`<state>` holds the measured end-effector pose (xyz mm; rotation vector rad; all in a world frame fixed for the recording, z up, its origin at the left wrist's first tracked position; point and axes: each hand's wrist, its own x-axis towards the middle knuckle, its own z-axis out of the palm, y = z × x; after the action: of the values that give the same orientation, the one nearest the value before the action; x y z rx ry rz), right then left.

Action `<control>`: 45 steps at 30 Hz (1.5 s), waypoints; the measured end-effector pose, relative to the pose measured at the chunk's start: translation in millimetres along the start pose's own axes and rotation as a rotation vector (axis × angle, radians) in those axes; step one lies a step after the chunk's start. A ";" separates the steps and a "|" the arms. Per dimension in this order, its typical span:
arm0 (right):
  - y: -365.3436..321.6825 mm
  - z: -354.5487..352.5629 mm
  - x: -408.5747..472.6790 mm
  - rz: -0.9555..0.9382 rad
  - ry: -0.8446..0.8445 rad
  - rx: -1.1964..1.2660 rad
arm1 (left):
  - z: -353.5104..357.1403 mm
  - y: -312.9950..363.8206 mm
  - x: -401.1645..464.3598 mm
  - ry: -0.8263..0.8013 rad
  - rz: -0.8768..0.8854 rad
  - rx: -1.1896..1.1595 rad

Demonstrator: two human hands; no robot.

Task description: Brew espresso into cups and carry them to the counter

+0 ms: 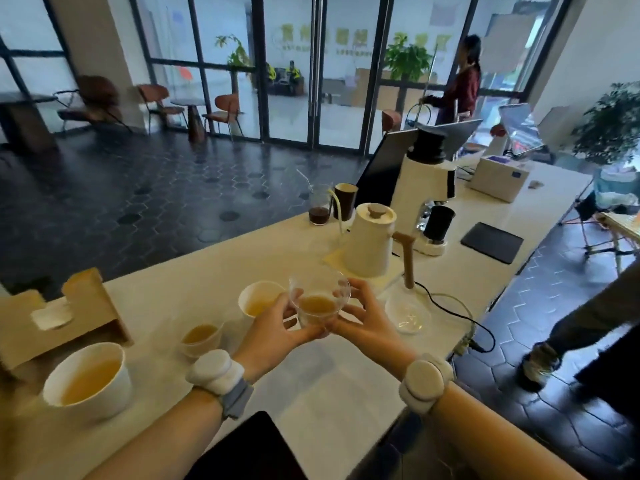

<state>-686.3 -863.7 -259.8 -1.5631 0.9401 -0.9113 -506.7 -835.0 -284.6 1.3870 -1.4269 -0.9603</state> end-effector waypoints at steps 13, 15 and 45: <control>44.0 -61.0 106.8 0.014 -0.318 -0.001 | 45.7 -22.8 71.0 0.238 -0.155 -0.010; 49.2 -67.1 116.1 0.016 -0.361 -0.011 | 53.8 -27.9 76.8 0.275 -0.187 -0.029; 91.9 -75.8 168.2 0.211 -0.557 0.112 | 84.7 -63.0 104.5 0.465 -0.386 -0.024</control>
<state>-698.1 -1059.4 -323.4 -1.4749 0.6234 -0.3392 -565.3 -948.2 -360.9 1.7664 -0.8163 -0.8108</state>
